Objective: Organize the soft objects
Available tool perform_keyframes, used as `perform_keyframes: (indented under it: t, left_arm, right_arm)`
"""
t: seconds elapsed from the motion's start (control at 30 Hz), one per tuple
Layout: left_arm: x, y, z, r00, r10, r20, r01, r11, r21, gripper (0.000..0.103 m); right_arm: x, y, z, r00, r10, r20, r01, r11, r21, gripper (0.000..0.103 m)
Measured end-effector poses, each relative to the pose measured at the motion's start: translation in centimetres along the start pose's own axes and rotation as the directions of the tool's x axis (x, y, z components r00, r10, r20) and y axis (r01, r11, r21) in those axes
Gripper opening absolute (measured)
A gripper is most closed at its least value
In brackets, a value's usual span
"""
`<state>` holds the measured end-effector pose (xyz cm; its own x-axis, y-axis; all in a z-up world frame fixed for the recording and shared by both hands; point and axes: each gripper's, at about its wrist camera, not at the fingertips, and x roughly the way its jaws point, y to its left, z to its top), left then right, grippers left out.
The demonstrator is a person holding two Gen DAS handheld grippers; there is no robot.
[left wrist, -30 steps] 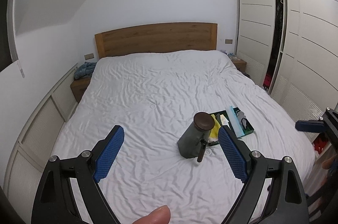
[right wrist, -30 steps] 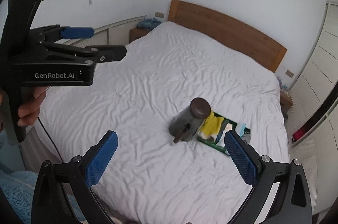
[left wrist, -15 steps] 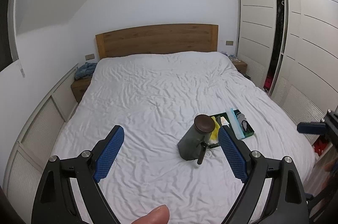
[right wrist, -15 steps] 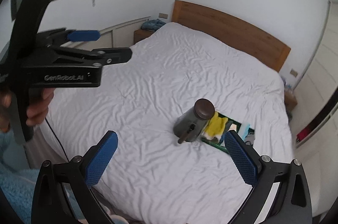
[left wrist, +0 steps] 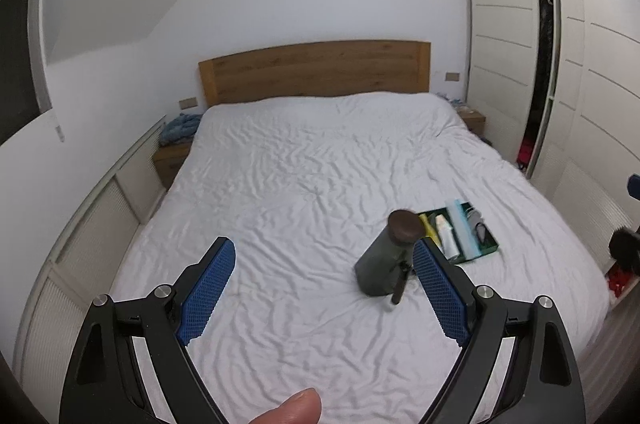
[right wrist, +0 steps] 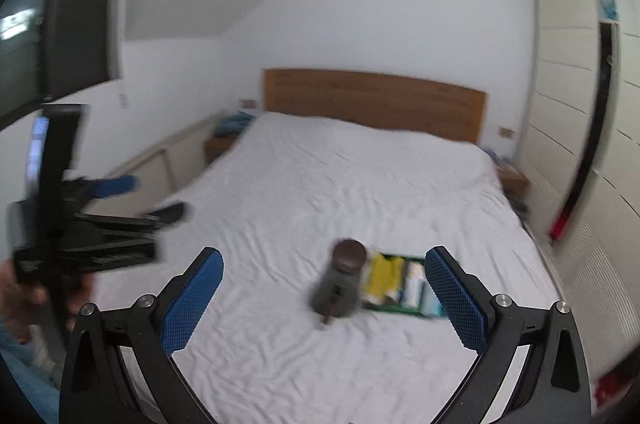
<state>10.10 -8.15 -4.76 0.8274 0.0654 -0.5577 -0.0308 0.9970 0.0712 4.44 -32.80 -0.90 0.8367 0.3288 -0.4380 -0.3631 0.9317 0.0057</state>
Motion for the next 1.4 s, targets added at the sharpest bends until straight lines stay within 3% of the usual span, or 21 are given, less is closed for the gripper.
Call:
perform_keyframes:
  t: [0.13, 0.33, 0.57, 1.4]
  left_arm:
    - [0.0, 0.8, -0.6, 0.999, 0.005, -0.038, -0.005, 1.000, -0.002, 0.087]
    - [-0.5, 0.5, -1.3, 0.998, -0.018, -0.065, 0.019, 1.000, 0.021, 0.087]
    - [-0.5, 0.6, -1.5, 0.996, -0.022, -0.081, 0.025, 0.999, 0.036, 0.087]
    - [-1.0, 0.8, -1.8, 0.995, -0.028, -0.095, 0.028, 1.000, 0.004, 0.087]
  right_arm:
    - [1.2, -2.6, -1.8, 0.986, -0.106, -0.129, 0.115, 0.991, 0.064, 0.103]
    - [2.0, -4.9, -2.9, 0.966, -0.144, -0.217, 0.183, 0.967, 0.176, 0.103]
    - [3.0, -3.5, -1.1, 0.959, -0.157, -0.234, 0.206, 0.958, 0.202, 0.103]
    - [1.8, -4.1, -2.1, 0.965, -0.129, -0.229, 0.178, 0.962, 0.207, 0.103]
